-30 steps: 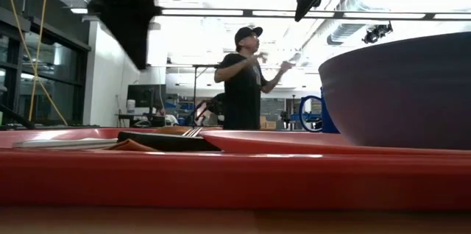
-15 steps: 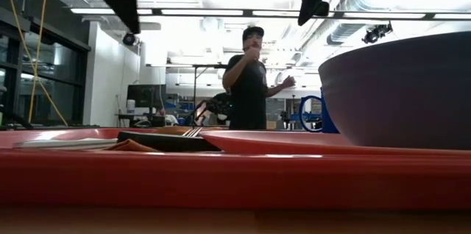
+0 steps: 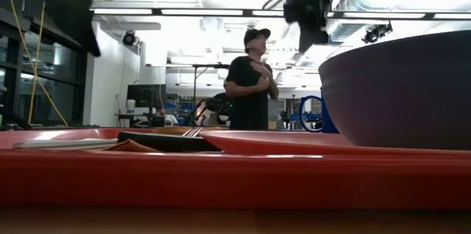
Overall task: Set up tray
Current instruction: Put the blue spoon on top of the orange napkin on the serving tray
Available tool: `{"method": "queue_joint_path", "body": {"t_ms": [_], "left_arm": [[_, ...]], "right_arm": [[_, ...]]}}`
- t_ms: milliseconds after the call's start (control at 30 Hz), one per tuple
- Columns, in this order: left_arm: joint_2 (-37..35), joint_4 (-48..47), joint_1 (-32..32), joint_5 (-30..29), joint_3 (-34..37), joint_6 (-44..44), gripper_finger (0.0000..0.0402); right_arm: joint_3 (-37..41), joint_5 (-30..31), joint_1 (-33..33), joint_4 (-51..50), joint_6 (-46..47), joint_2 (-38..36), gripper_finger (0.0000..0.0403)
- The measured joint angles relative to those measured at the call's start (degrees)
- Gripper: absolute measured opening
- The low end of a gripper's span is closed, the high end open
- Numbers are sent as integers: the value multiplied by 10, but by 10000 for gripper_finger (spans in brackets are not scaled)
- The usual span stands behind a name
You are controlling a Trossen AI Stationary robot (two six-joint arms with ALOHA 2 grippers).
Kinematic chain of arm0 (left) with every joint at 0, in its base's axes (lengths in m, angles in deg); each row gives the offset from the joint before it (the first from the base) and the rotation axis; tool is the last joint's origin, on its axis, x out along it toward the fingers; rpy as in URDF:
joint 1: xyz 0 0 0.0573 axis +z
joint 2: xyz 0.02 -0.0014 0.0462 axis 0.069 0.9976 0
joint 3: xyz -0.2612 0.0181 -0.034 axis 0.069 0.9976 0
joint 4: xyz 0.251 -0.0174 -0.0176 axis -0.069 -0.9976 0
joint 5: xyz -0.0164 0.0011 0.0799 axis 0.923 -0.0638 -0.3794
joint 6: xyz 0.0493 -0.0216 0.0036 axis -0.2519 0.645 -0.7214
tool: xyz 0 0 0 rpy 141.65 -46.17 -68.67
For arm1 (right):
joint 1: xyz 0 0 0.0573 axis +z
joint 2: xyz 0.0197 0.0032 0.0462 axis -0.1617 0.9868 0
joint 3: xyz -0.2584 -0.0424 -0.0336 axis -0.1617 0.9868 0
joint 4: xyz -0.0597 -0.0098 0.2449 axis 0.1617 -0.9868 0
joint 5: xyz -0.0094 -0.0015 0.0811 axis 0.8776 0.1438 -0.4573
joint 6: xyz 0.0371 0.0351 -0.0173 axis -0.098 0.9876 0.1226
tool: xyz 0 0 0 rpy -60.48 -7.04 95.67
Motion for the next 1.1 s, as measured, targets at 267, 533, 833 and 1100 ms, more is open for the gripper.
{"method": "queue_joint_path", "body": {"t_ms": [267, 533, 833, 1100], "left_arm": [[-99, 50, 0, 22, 34, -81, 8], [-133, 70, 0, 37, 33, -128, 10], [-134, 66, 0, 63, 35, -149, 23], [-134, 66, 0, 63, 35, -153, 9]], "right_arm": [[172, 61, 50, 107, -63, -10, 0], [289, 143, 102, 178, -82, -10, 0], [324, 85, 142, 204, -106, -10, 0], [330, 79, 187, 227, -164, -10, 0]]}}
